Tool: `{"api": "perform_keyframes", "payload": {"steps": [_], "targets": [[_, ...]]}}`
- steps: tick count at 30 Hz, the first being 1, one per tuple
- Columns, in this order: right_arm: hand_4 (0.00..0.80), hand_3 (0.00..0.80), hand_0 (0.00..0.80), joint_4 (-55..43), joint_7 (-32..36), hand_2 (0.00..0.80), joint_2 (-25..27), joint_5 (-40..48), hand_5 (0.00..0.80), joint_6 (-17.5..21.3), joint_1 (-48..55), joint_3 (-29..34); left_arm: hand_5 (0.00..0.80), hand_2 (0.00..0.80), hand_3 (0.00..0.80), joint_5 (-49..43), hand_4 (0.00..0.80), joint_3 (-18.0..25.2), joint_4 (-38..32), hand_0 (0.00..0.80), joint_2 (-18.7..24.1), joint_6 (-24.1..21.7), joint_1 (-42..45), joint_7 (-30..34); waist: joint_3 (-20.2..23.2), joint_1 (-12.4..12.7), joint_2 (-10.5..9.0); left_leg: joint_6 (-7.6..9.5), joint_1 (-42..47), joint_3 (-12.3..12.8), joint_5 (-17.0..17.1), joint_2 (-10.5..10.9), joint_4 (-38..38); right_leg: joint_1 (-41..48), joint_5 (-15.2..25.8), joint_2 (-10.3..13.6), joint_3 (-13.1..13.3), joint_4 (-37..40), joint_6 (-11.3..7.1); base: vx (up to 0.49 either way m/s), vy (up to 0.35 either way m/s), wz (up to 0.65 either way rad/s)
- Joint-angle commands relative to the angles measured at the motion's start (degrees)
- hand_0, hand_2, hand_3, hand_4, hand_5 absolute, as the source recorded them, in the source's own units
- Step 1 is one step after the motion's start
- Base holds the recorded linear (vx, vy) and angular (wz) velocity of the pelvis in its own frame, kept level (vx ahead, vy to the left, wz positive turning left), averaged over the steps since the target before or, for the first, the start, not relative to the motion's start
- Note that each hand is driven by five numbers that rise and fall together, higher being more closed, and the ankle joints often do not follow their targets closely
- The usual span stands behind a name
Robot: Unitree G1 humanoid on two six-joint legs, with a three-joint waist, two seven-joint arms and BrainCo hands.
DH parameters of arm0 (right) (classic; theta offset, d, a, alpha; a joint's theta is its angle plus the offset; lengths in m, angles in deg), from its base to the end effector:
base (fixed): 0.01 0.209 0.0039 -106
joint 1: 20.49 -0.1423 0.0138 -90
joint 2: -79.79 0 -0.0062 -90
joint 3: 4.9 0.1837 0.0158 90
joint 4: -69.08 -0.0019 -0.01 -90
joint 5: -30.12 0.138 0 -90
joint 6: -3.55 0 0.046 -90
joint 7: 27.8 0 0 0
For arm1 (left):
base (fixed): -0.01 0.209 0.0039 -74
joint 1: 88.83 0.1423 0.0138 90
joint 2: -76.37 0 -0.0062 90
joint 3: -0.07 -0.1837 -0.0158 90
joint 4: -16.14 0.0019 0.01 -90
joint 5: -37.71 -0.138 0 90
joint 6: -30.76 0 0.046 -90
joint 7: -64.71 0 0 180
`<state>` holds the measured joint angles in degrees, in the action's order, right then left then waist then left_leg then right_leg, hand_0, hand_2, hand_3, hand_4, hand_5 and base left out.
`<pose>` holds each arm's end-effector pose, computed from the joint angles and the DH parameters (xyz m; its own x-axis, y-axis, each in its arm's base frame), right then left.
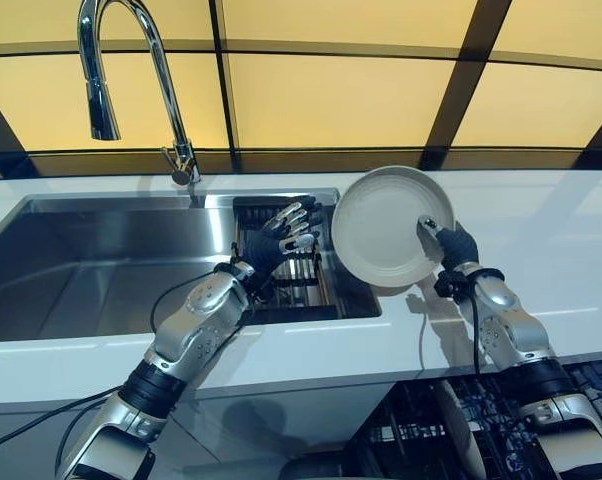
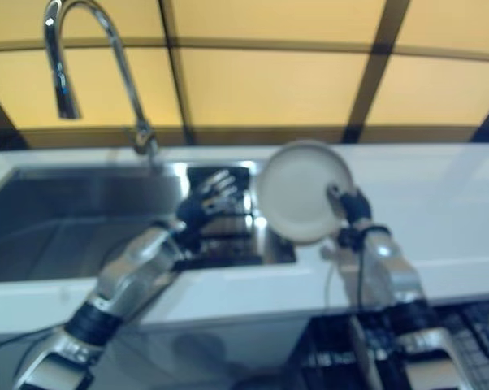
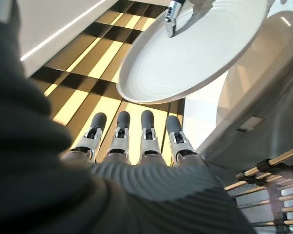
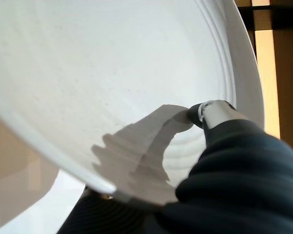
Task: Take plates into dishwasher
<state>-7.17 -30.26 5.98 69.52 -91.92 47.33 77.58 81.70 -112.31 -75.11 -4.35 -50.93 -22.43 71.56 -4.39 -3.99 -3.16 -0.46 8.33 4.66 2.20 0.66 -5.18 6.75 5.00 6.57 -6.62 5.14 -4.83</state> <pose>0.2737 -0.2271 0.1075 0.9986 0.0535 0.0004 -0.0533 0.9941 0.0943 0.2591 0.1329 0.1163 0.8026 -0.5885 0.0974 0.5958 0.7831 -0.1785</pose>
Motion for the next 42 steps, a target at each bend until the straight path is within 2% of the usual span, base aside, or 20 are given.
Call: {"api": "perform_keyframes", "payload": {"steps": [1,14,21,34,42], "targets": [[0.8,0.8,0.8,-5.56,-0.15,0.8,1.45,-2.49,0.8,5.47,-3.95,1.77,0.0,0.0,0.0,-0.27,0.0,-1.88,4.06,0.0,-1.55,-0.79,-5.82,-0.02,0.26,-0.39,1.12,0.7,0.88,4.17,-4.37,0.71,0.18,0.94,-2.84,-4.42,0.15,-0.14,0.12,0.0,0.0,0.0],[0.8,0.8,0.8,-6.97,-2.17,0.8,2.15,-8.38,0.8,6.04,-4.93,-0.63,0.0,0.0,0.0,4.24,0.0,-4.79,3.36,0.0,-3.24,2.31,-8.6,3.08,0.25,-1.36,1.34,0.42,-0.08,5.81,-4.13,0.4,0.18,0.62,-2.72,-4.28,-1.03,-0.14,-0.22,0.0,0.0,0.0],[0.8,0.8,0.8,-6.88,-2.19,0.8,2.34,-8.39,0.8,5.58,-5.39,-1.76,0.0,0.0,0.0,7.68,0.0,-6.49,2.05,0.0,-3.43,3.69,-10.23,4.62,0.32,-1.8,1.58,0.17,-0.59,6.82,-3.83,0.09,0.18,0.39,-2.79,-4.17,-1.77,-0.14,-0.34,0.0,0.0,0.0],[0.8,0.8,0.8,-8.61,-0.6,0.8,1.16,-9.11,0.8,6.0,-4.11,-3.68,0.0,0.0,0.0,10.37,0.0,-7.46,0.39,0.0,-3.21,6.19,-9.69,6.82,0.47,-1.75,1.9,0.03,-0.73,7.21,-3.54,-0.14,0.18,0.45,-2.83,-4.02,-2.39,-0.14,-0.4,0.002,0.0,0.02],[0.8,0.8,0.8,-10.3,-2.76,0.8,1.55,-10.36,0.8,7.07,-3.87,-3.68,0.0,0.0,0.0,12.38,0.0,-6.48,0.86,0.0,-3.19,6.39,-8.56,3.95,0.43,-1.78,2.0,0.04,-0.37,7.35,-3.55,-0.09,0.18,0.72,-2.84,-4.1,-2.3,-0.14,-0.37,0.01,0.0,0.04]]}}
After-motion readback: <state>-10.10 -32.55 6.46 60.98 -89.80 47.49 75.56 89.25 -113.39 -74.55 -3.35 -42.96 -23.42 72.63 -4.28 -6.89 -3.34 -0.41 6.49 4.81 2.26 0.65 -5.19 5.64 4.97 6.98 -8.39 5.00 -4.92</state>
